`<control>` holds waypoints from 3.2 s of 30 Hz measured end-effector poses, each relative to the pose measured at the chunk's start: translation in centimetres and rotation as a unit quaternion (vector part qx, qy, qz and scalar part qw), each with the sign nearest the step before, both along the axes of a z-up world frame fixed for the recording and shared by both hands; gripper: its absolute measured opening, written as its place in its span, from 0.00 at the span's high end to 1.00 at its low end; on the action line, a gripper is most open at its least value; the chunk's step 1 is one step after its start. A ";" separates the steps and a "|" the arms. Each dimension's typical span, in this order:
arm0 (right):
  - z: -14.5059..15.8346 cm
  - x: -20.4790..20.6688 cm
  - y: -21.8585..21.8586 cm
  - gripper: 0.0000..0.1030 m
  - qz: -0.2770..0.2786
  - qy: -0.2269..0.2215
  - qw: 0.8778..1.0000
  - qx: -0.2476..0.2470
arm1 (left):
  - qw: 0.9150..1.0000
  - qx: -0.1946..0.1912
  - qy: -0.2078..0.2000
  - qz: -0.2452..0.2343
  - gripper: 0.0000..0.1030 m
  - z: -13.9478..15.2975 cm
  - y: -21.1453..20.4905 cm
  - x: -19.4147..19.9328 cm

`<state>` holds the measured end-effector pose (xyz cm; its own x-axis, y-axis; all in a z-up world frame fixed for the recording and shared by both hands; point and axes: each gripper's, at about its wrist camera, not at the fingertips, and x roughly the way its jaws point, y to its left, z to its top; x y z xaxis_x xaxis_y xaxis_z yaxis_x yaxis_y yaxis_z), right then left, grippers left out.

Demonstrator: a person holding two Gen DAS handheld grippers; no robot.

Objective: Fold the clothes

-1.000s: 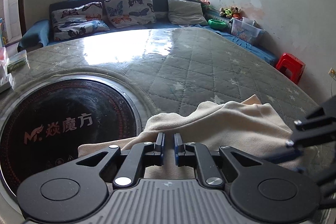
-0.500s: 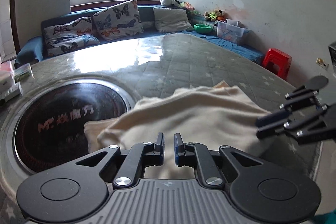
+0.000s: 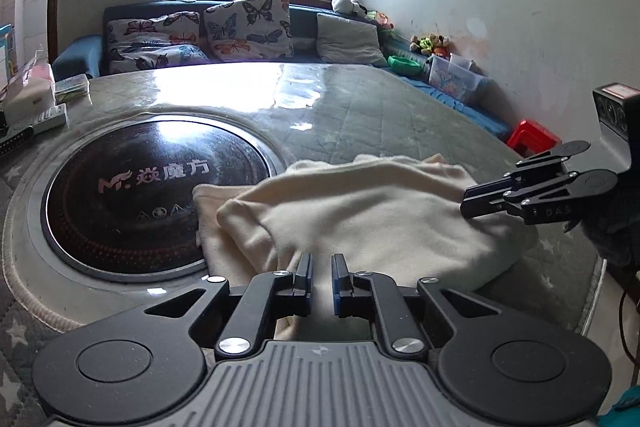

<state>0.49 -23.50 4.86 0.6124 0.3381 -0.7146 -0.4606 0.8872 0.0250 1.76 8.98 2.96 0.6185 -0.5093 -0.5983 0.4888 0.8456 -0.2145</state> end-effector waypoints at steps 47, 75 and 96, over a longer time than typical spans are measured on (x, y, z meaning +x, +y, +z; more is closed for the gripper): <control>-1.2 -1.4 9.1 0.74 0.107 -0.027 0.994 -0.016 | 0.999 0.023 -0.028 0.039 0.94 0.2 0.9 -1.0; -1.8 -4.8 19.9 0.59 0.271 -0.085 0.951 -0.125 | 0.980 -0.083 0.078 0.163 0.45 -0.2 7.3 0.4; 2.1 -3.9 15.1 0.83 0.199 -0.069 0.977 0.007 | 0.914 -0.256 0.212 0.233 0.54 -2.3 6.2 3.1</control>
<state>-3.37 -8.42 6.95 0.5195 0.5791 -0.6283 -0.7697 0.6364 -0.0499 4.89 15.14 0.63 0.6071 -0.5302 -0.5919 -0.1173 0.6770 -0.7266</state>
